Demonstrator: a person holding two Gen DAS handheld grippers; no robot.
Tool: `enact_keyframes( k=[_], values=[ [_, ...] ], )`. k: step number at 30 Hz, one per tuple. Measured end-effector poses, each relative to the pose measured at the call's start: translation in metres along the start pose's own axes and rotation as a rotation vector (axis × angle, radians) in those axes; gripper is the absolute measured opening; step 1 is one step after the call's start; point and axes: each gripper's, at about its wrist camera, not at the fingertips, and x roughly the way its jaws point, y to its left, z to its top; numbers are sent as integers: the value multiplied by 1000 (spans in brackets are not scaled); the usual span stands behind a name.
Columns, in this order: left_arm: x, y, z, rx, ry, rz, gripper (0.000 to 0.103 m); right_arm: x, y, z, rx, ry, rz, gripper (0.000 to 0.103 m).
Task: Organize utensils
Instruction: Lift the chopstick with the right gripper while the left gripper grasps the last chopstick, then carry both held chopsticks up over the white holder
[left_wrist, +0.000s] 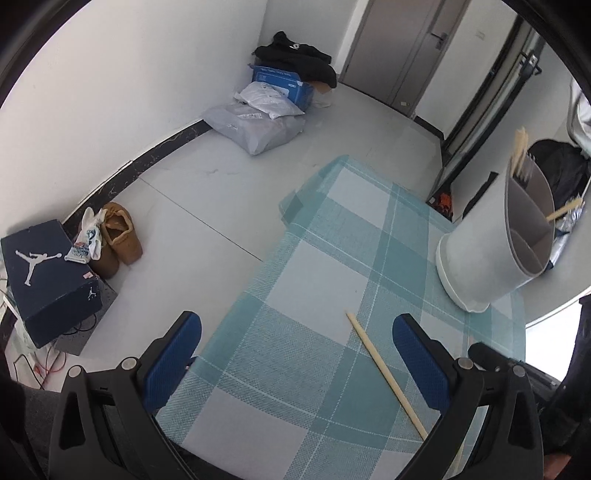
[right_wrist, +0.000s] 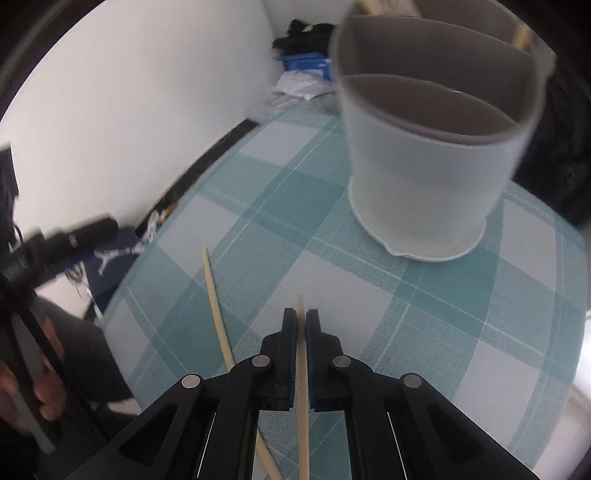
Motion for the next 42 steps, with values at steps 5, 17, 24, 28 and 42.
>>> enact_keyframes(
  k=[5, 17, 24, 28, 42],
  values=[
    [22, -20, -9, 46, 116, 14, 102, -27, -49, -3, 257, -100, 126, 4],
    [49, -53, -17, 175, 146, 199, 84, -60, -78, 1, 309, -233, 193, 4],
    [50, -71, -16, 150, 127, 177, 20, -63, -75, -2, 290, -246, 180, 4],
    [55, -83, -15, 126, 137, 142, 3, -80, -83, 2, 292, -294, 178, 4],
    [-5, -84, 6, 34, -119, -70, 2, -94, -72, -3, 213, -367, 99, 4]
  ],
)
